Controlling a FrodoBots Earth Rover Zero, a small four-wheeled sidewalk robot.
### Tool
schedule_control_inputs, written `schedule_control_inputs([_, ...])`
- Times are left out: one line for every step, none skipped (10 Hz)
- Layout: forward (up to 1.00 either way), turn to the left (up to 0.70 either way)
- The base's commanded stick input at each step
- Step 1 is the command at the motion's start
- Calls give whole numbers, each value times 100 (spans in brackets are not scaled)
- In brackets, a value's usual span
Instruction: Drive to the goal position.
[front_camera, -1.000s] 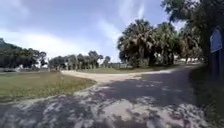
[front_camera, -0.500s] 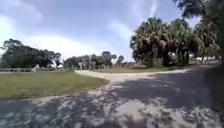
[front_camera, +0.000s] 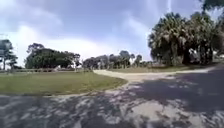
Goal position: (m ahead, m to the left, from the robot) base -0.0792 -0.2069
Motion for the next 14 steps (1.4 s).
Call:
schedule_control_inputs([0, 70])
schedule_control_inputs([0, 70])
schedule_control_inputs([0, 70])
schedule_control_inputs([0, 70])
schedule_control_inputs([0, 70])
schedule_control_inputs([0, 70])
schedule_control_inputs([0, 70])
schedule_control_inputs([0, 70])
schedule_control_inputs([0, 70])
schedule_control_inputs([0, 70])
schedule_control_inputs([0, 70])
schedule_control_inputs([0, 70])
schedule_control_inputs([0, 70])
schedule_control_inputs([0, 70])
